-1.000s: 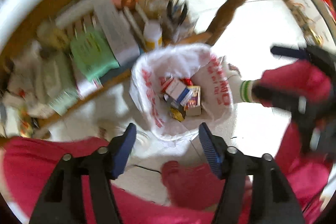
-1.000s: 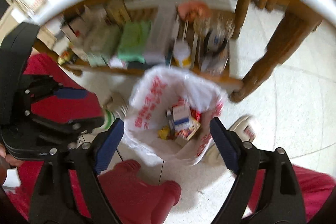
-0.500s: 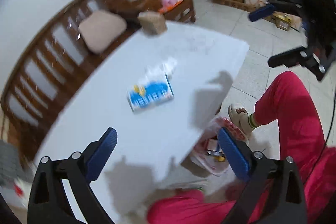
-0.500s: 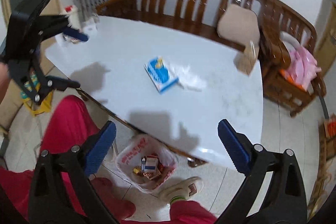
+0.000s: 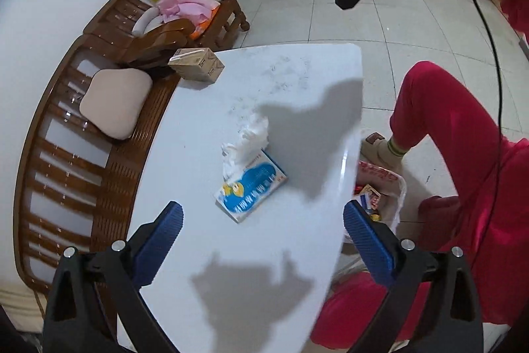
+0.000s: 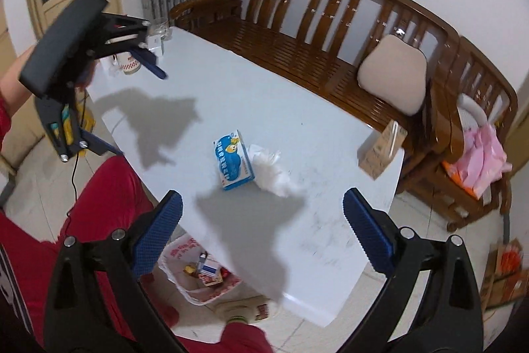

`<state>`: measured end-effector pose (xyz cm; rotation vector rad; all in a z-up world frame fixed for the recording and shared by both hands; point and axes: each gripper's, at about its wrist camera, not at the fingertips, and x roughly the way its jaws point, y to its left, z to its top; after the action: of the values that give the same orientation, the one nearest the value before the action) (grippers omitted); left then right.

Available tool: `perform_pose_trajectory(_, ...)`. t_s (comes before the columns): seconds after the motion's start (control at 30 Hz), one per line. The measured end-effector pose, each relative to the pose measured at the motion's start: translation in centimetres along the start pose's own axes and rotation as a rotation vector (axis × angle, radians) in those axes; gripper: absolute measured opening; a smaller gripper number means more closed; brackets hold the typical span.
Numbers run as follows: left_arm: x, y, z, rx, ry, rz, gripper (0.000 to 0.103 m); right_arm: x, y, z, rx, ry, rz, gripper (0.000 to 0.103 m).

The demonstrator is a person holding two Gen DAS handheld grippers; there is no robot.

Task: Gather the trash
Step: 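Raise both tools over the table toward the blue cartoon box and tissue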

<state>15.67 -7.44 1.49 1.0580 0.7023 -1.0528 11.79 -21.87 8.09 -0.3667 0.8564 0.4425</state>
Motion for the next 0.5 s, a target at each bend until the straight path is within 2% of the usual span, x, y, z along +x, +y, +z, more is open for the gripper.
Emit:
perform_pose_trajectory(0.13,2.6,1.1,0.4,0.022,0.023,-0.040,0.095,1.7,-0.6,1.0,-0.042,0.027,0.026,0.095)
perform_pose_trajectory(0.37,7.3,1.6,0.4,0.089,0.080,-0.139,0.095,7.4,-1.6,1.2,-0.071,0.120,0.103,0.095)
perform_pose_trajectory(0.5,9.9,2.5,0.0,0.074,0.109,-0.181,0.095,10.8,-1.5,0.8,-0.086,0.178,0.146,0.095)
